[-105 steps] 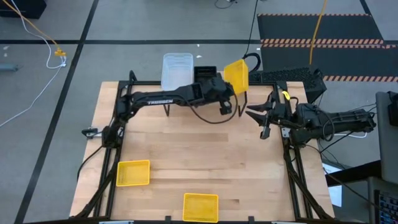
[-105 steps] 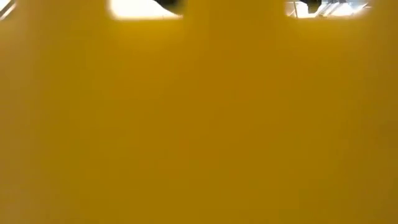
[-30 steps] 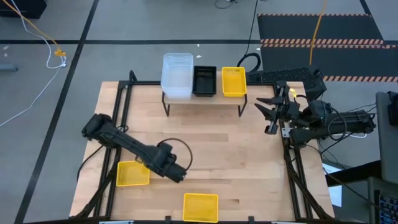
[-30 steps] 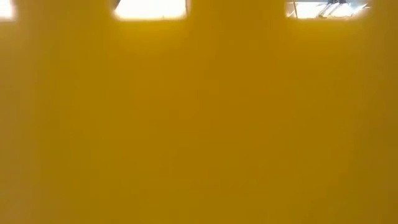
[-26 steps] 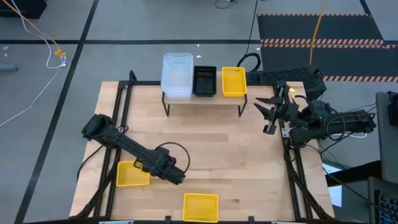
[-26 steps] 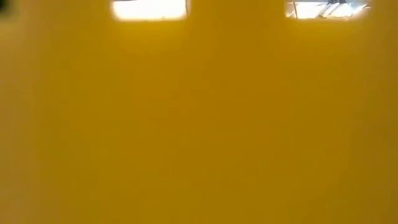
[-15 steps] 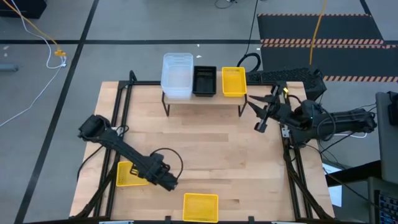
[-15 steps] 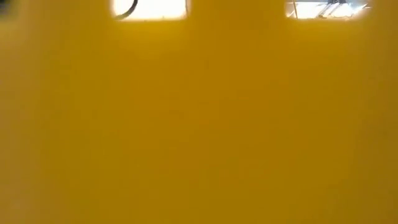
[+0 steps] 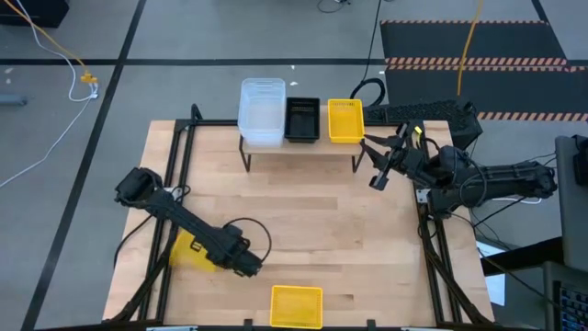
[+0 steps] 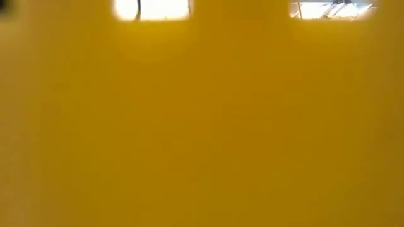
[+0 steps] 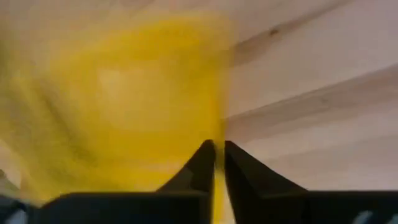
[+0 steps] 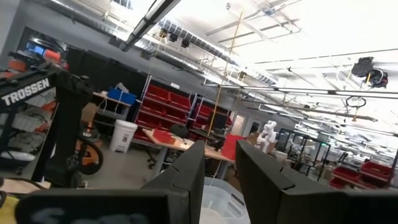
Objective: Stack baskets on shelf by color
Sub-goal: Stack the left yellow bin on top of the yellow bin on the shelf
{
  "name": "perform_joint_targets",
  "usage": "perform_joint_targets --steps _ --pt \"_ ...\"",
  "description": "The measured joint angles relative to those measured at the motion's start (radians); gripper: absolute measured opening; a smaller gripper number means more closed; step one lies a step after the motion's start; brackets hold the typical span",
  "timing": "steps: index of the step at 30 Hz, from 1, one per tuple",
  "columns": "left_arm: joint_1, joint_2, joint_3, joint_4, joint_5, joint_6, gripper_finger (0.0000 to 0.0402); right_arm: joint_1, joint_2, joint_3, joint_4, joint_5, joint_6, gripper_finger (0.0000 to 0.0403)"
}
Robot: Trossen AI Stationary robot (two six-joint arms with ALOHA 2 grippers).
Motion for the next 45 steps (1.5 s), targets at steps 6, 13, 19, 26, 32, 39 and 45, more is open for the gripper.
perform_joint_targets --steps 6,13,19,26,32,39,45 --pt "0.053 0.0 0.101 -0.005 -0.051 0.178 0.0022 0.0 -0.003 0.0 -0.011 0.002 0.022 0.0086" --pt "0.094 0.0 0.341 -0.102 -0.11 0.34 0.0012 0.003 -0.04 0.0 -0.072 0.135 0.032 0.0086" --pt "0.15 0.0 0.584 -0.173 -0.206 0.561 0.0006 0.016 -0.119 0.0 -0.189 0.231 0.114 0.0086" --pt "0.274 0.0 0.742 -0.146 -0.262 0.926 0.0014 0.091 -0.215 0.0 -0.316 0.234 0.233 0.0086" --pt "0.359 0.0 0.778 0.049 -0.18 1.213 0.0007 0.154 -0.253 0.0 -0.39 0.234 0.297 0.0086" --pt "0.405 0.0 0.78 0.299 -0.126 1.457 0.0005 0.214 -0.259 0.0 -0.419 0.235 0.328 0.0086" --pt "0.504 0.0 0.78 0.406 -0.137 1.613 0.0008 0.276 -0.266 0.0 -0.464 0.235 0.39 0.0086"
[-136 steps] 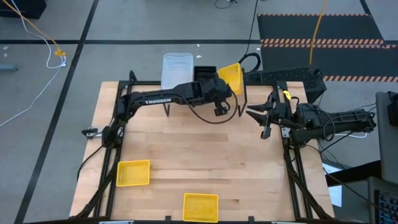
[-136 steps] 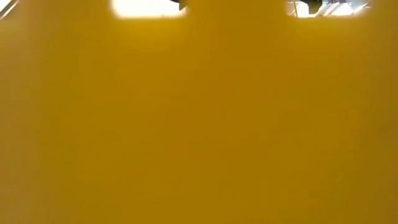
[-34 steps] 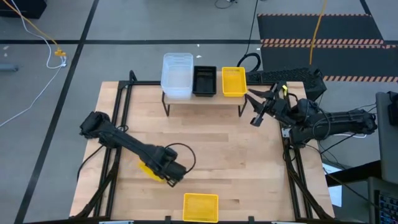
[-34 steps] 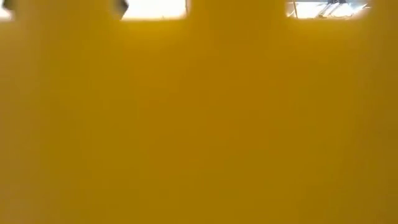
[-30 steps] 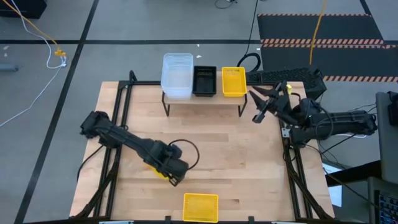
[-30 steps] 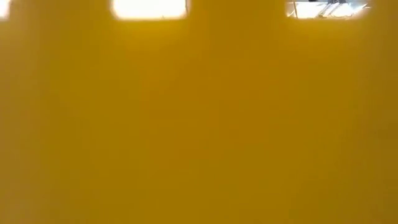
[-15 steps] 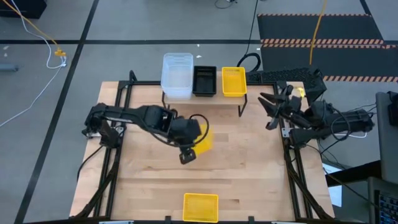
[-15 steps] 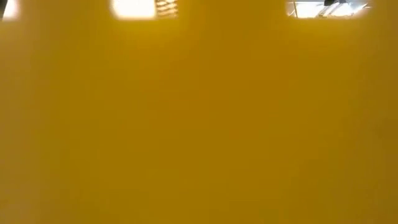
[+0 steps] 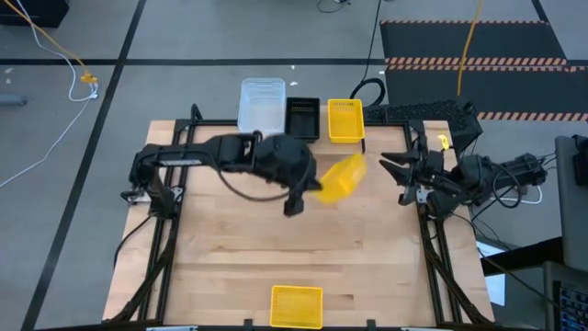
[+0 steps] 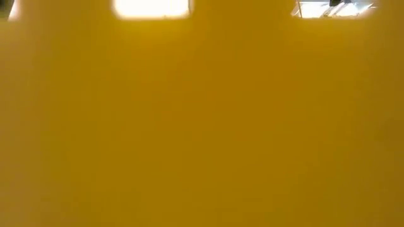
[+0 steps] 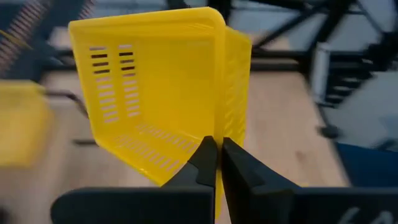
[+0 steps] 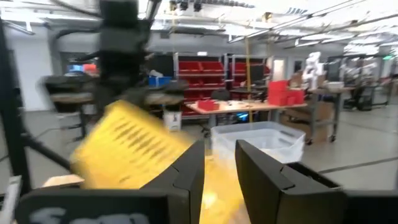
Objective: Stack baskets on shelf by color
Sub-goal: Stack the left yellow bin on top of the yellow bin on the shelf
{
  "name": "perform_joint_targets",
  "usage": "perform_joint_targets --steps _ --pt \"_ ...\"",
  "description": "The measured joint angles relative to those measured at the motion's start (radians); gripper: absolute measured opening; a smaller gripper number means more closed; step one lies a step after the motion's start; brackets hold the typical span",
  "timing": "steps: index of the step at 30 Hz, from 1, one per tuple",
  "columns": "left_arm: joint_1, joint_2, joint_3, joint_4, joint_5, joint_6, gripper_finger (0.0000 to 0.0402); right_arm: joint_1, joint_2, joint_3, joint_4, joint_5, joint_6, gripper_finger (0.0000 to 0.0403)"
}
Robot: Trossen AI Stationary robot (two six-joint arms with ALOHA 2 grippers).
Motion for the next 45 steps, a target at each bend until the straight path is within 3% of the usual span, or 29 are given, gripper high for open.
perform_joint_targets --steps 5,10,20,25,32,39,45 --pt "0.087 0.0 0.004 0.111 -0.089 0.197 0.0005 0.051 -0.004 0.0 -0.032 0.018 0.029 0.0086" --pt "0.161 0.016 0.075 0.197 -0.189 0.384 0.0007 0.102 -0.004 0.0 -0.066 0.155 0.063 0.0086" --pt "0.206 0.091 0.244 0.285 -0.188 0.503 0.0005 0.186 0.002 0.0 -0.086 0.29 0.085 0.0086" --pt "0.21 0.208 0.346 0.267 -0.213 0.547 0.0008 0.211 0.01 0.0 -0.082 0.291 0.089 0.0086" --pt "0.272 0.321 0.341 0.16 -0.337 0.564 0.0005 0.239 0.006 0.0 -0.081 0.351 0.058 0.0086" --pt "0.313 0.351 0.34 0.094 -0.343 0.497 0.0018 0.27 0.005 0.0 -0.082 0.473 0.001 0.0086" --pt "0.304 0.376 0.341 0.081 -0.341 0.45 0.0019 0.284 0.004 0.0 -0.082 0.474 -0.008 0.0086"
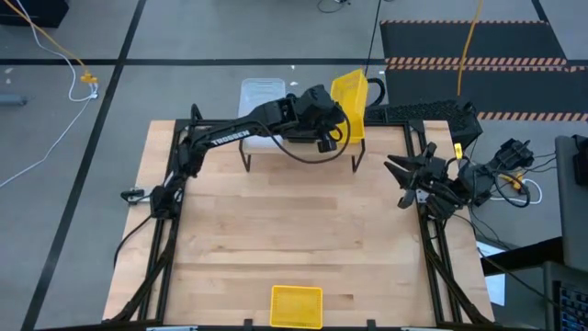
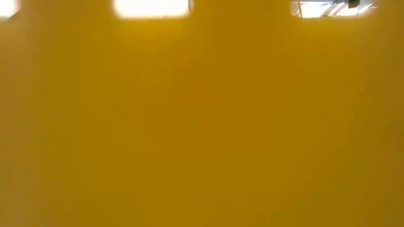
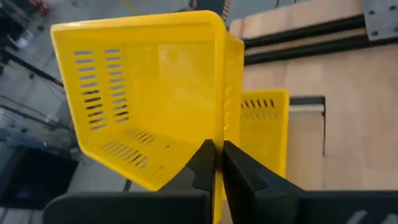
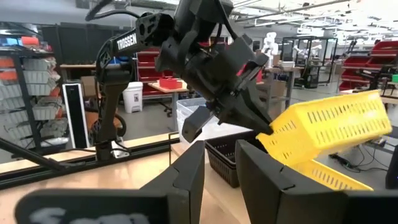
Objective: Stack baskets on shelf by color
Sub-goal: Stack the left yellow bin on top of the yellow bin on the shelf
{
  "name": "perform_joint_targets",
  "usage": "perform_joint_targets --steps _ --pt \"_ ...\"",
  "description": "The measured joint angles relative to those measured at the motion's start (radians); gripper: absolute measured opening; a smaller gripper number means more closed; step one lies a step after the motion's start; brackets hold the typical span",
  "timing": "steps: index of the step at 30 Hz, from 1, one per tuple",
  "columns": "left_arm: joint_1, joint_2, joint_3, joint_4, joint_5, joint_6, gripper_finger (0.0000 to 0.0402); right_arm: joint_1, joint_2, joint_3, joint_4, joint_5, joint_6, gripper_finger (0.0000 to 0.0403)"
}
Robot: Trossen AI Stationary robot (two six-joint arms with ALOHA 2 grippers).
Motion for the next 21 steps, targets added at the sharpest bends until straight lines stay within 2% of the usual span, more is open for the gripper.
perform_joint_targets --steps 21 --pt "-0.043 0.033 0.0 -0.027 -0.036 -0.15 0.0021 0.007 0.0 0.0 0.003 -0.002 0.013 0.0086"
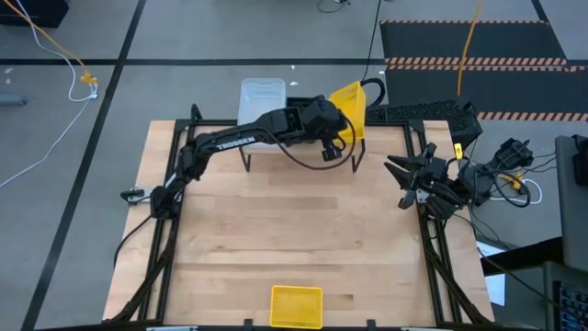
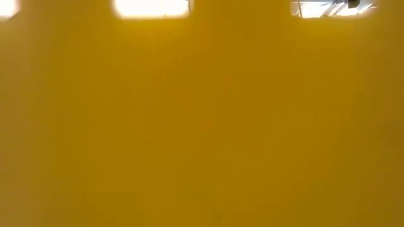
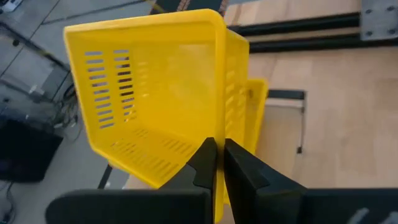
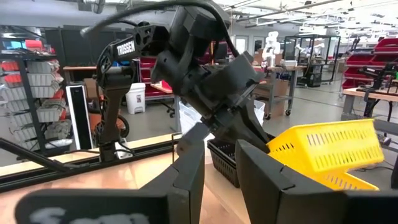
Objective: Stack baskets on shelf by color
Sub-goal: Stack the left yellow bin on top of the yellow bin on the shelf, then stack the yellow bin on top of the yellow bin on the shelf
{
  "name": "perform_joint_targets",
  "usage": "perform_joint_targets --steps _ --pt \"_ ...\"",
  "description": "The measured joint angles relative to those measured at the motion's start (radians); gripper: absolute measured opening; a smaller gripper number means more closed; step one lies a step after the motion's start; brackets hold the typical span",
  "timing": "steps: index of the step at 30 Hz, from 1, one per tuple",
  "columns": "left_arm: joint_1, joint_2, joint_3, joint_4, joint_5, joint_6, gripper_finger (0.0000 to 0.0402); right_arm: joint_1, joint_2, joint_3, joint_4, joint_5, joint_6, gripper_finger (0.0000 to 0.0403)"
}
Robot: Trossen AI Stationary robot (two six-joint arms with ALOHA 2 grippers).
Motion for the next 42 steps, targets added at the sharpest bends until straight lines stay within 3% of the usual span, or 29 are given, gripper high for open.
perform_joint_targets --steps 9,19,25,31,38,42 --pt "0.0 0.002 0.0 -0.018 -0.019 -0.023 0.0037 0.0 0.0 0.0 -0.003 0.0 0.001 0.0086" --pt "-0.01 0.001 0.0 0.005 -0.019 -0.018 0.0163 0.0 0.0 0.0 -0.003 0.0 -0.001 0.0086" --pt "-0.047 -0.001 0.0 -0.02 -0.019 0.008 0.0204 0.0 0.0 0.0 -0.005 -0.001 -0.008 0.0086" --pt "-0.115 -0.047 0.0 -0.239 -0.018 -0.02 0.0206 0.0 0.0 0.0 -0.019 -0.001 -0.005 0.0086" --pt "-0.226 -0.081 0.0 -0.505 -0.017 -0.149 0.0173 0.024 -0.002 0.0 -0.01 -0.002 -0.024 0.0086" --pt "-0.295 -0.081 -0.043 -0.537 -0.016 -0.187 0.0152 0.037 -0.003 0.0 0.005 -0.001 -0.055 0.0086"
